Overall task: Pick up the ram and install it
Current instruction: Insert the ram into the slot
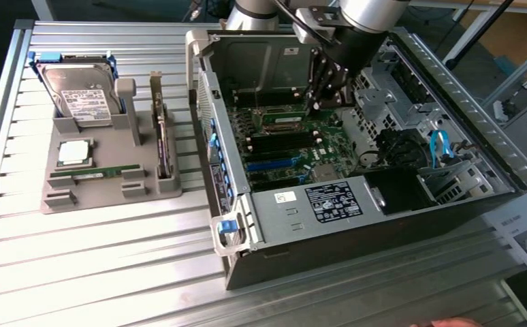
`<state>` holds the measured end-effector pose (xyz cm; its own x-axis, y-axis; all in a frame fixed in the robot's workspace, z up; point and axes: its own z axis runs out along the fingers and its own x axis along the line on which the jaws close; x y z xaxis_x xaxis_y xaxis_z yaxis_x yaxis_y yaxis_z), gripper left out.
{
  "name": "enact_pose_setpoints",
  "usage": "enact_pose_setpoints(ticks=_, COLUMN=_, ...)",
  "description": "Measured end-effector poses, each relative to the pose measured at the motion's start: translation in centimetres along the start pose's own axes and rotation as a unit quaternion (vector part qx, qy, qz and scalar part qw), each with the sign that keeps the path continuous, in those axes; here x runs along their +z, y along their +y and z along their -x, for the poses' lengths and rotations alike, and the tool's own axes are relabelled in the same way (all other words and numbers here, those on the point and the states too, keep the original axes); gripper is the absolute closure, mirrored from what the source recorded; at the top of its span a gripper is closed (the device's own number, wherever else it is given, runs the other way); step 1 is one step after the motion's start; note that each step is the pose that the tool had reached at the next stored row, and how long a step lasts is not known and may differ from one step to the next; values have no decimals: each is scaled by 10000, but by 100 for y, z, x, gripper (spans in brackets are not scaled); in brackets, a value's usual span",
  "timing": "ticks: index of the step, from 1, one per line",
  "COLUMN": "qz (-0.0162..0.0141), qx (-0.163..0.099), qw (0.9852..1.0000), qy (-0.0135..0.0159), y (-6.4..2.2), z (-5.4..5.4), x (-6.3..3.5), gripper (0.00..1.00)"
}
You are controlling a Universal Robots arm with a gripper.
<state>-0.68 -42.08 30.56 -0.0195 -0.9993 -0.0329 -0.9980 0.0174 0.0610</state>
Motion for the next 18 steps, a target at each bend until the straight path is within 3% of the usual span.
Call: enact_pose_setpoints(ticks=18, qz=0, qx=0, qw=10000, qy=0, y=-12, z=-6, x=195, gripper=88)
